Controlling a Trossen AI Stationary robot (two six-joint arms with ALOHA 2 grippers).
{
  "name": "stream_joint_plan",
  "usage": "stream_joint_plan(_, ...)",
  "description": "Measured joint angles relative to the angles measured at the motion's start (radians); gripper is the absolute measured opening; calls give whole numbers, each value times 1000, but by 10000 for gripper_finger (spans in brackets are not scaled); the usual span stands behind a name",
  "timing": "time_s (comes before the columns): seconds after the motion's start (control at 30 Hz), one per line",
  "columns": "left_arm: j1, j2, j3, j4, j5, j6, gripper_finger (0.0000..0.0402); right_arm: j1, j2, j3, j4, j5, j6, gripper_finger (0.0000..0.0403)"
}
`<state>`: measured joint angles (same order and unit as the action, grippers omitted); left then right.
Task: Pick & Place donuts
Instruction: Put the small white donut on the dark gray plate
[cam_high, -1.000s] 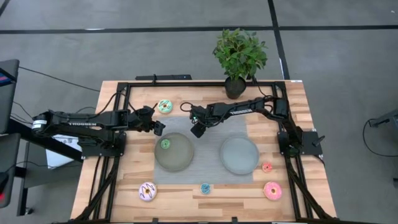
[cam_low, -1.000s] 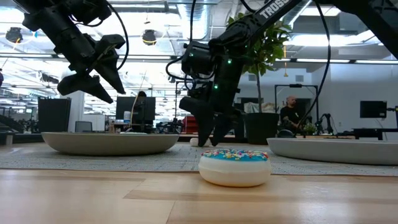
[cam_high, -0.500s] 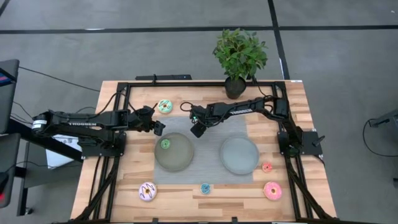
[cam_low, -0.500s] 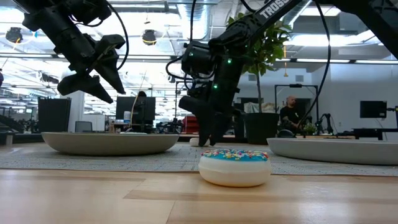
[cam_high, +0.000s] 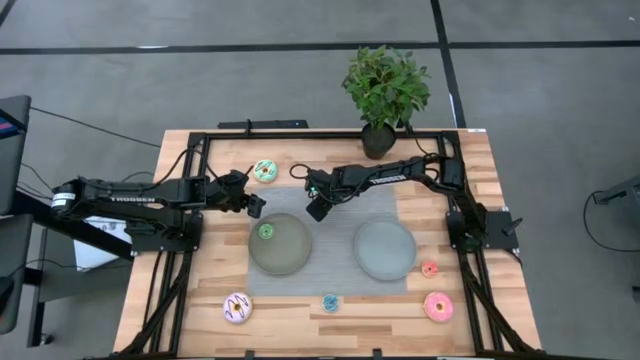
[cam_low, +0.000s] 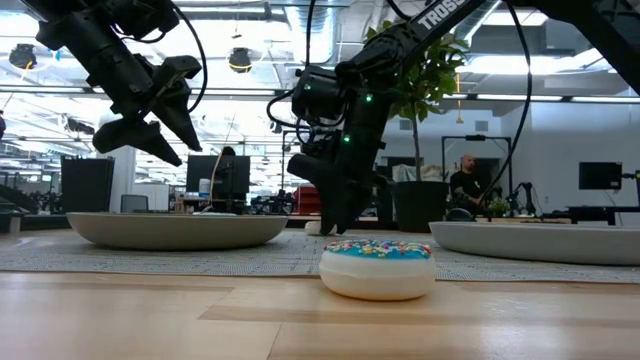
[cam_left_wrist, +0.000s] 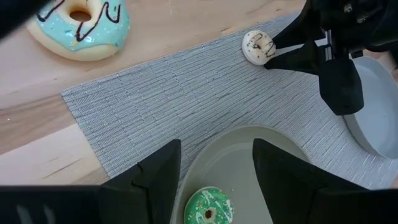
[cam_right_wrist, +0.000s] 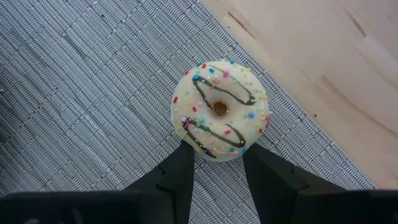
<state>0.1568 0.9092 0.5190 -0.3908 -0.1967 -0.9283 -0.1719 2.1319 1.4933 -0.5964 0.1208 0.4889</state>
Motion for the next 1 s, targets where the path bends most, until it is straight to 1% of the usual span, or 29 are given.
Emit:
stream_joint_plan(0.3, 0, 0, 0, 0, -1, 30, 193, 2, 0, 10, 0, -45, -2, 127)
stream_joint_plan(0.47, 0, 0, 0, 0, 0, 30, 193, 7, 0, 70, -14, -44, -30, 127)
stream_joint_plan(0.7, -1, 0, 0, 0, 10, 50, 193, 23, -2, 168, -62, -45, -115, 127)
stream_joint_plan(0.87, -1, 0, 0, 20, 61, 124, 193, 56, -2, 245, -113, -47, -201, 127)
stream_joint_plan(1.0, -1, 0, 0, 111, 153, 188, 193, 89, -2, 299, -121, -47, -237, 127)
